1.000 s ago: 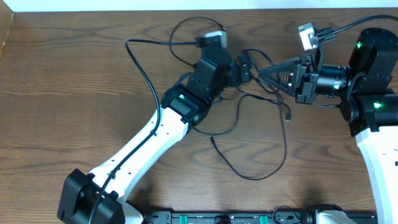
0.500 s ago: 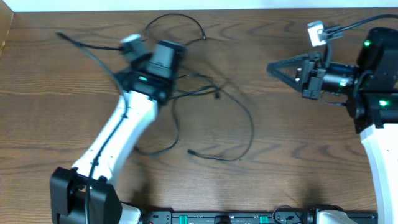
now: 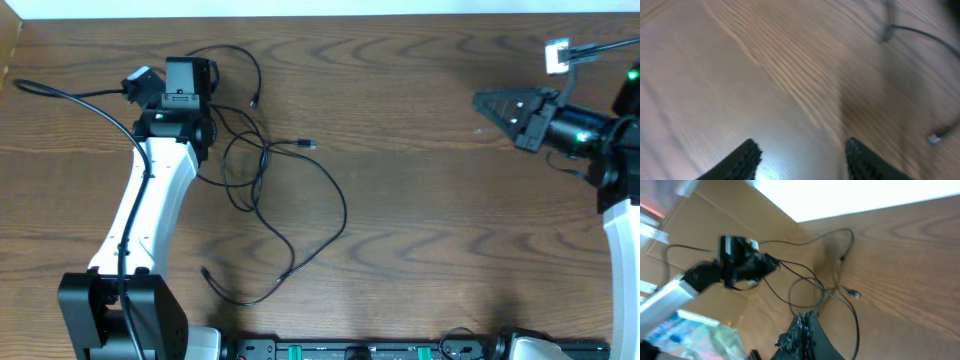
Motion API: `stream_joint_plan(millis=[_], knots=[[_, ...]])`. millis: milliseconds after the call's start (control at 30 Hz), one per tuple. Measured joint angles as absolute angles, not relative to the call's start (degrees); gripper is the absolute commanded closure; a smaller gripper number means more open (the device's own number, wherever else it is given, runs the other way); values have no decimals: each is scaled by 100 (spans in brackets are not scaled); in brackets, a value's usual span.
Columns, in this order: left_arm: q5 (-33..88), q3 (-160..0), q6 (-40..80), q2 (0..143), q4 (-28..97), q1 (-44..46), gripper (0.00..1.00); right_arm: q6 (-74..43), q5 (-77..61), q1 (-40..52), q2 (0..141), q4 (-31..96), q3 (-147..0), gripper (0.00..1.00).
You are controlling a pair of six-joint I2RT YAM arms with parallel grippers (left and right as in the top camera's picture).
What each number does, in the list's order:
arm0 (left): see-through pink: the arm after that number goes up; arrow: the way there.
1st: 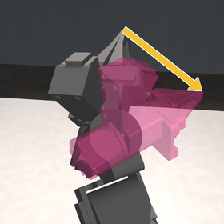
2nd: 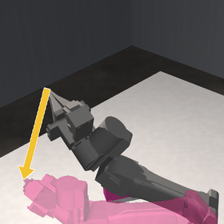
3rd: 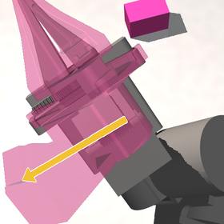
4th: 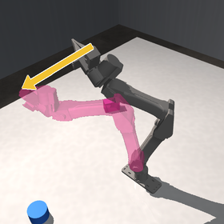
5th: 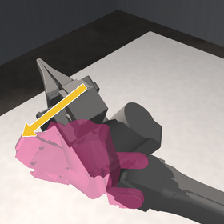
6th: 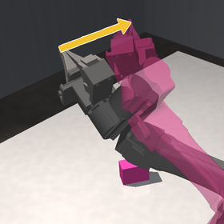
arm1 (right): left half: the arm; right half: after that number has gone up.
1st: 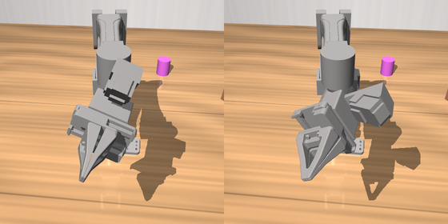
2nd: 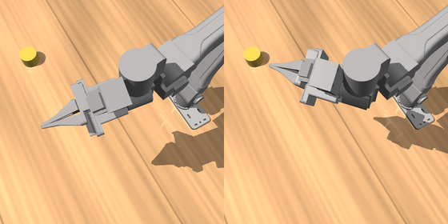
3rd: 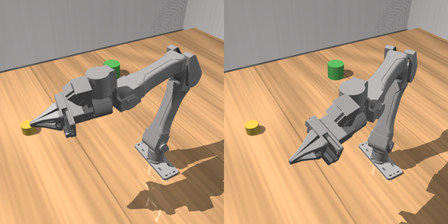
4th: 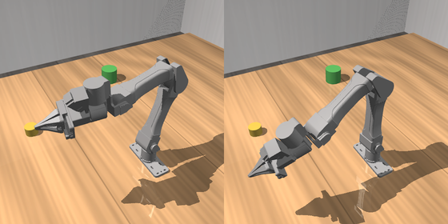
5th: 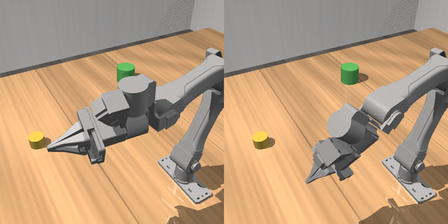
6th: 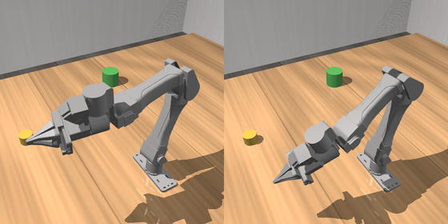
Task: Untangle cables
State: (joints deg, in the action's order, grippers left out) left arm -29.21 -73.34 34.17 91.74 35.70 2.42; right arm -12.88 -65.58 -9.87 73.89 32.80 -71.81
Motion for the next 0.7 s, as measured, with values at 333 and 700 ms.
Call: stream_joint_plan(millis=[333,700], knots=[[-2268,-7334,3284,9174,3546,727,92,-298,-5533,178,8178,3524,-7183,99],[-1959,-7334,3105,8003,3533,1068,92,-43,-5400,862,9087,2757,-7183,75]])
